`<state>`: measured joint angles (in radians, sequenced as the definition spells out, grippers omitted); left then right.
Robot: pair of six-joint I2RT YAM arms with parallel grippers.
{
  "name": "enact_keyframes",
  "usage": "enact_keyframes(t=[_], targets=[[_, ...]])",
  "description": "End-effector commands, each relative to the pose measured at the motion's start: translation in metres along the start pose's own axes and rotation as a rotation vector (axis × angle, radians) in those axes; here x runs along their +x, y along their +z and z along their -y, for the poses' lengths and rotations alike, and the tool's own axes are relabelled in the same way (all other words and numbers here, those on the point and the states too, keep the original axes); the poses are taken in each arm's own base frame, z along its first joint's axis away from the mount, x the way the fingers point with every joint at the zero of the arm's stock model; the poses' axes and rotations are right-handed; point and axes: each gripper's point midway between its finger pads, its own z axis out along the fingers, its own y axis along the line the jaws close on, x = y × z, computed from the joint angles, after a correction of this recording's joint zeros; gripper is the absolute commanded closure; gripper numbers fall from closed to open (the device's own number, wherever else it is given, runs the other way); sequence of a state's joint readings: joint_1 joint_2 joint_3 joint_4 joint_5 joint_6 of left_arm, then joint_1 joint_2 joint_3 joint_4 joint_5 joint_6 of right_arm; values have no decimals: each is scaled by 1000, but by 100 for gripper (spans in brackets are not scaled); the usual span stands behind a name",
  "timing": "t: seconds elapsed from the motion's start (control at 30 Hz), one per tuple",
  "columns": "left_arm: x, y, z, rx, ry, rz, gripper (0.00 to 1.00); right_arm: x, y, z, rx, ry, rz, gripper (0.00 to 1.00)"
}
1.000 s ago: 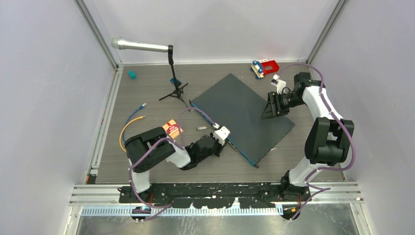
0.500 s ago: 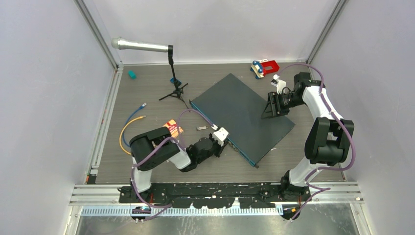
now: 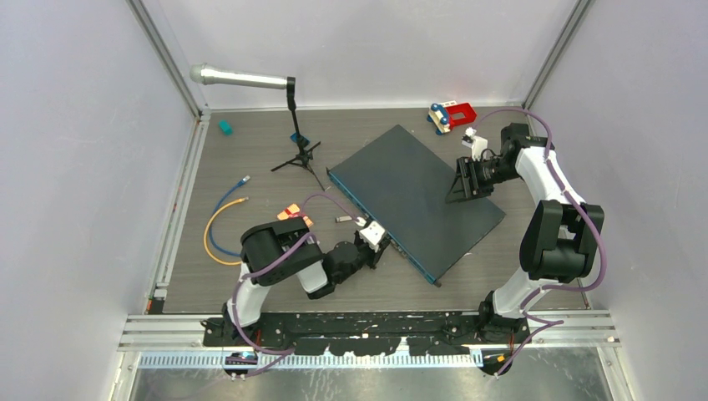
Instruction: Pull the plug from the switch port
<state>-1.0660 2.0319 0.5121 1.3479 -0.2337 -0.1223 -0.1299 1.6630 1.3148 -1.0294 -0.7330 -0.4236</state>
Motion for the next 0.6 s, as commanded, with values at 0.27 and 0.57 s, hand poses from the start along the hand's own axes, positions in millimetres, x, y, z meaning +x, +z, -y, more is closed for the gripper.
enact_keyframes(t=[0.27,0.57], targets=[[-23,14,-26,-79,16,93,86,-6,-2,-2,-4,-38,-3,42],[-27,12,-4,46,-13,97,85,-6,-2,-4,-9,-41,-3,42]])
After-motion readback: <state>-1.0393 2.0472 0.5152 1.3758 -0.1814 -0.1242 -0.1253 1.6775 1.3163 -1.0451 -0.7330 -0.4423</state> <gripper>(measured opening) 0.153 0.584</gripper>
